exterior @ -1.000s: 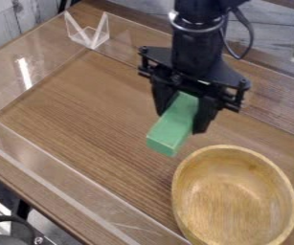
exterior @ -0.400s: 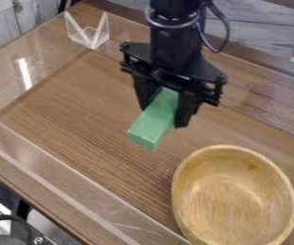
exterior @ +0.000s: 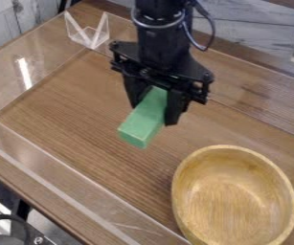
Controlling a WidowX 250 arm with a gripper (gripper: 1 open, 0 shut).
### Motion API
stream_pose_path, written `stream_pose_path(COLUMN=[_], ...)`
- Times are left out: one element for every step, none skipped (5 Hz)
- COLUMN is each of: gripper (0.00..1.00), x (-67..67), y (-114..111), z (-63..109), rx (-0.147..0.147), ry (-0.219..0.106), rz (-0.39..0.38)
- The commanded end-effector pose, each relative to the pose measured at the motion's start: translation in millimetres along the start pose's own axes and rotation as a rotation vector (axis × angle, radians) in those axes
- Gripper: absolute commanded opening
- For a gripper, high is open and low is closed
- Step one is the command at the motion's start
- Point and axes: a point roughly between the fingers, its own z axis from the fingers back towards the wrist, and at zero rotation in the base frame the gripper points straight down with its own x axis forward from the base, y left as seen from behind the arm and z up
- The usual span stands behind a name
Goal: Remove the green block from inside the brown bowl and put it on the table
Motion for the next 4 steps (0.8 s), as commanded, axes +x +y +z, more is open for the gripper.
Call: stream_pose_path(gripper=[0.00,0.00,0.00,0.00], x=[3.1,2.7,2.3,1.7], y=[5.2,8.1,10.7,13.1], z=[7.7,6.2,4.5,2.2], rx=[0.000,0.000,0.000,-0.001], ry=[-0.047,-0.055,-0.062,-0.070], rz=[0.001,0.004,0.006,0.009])
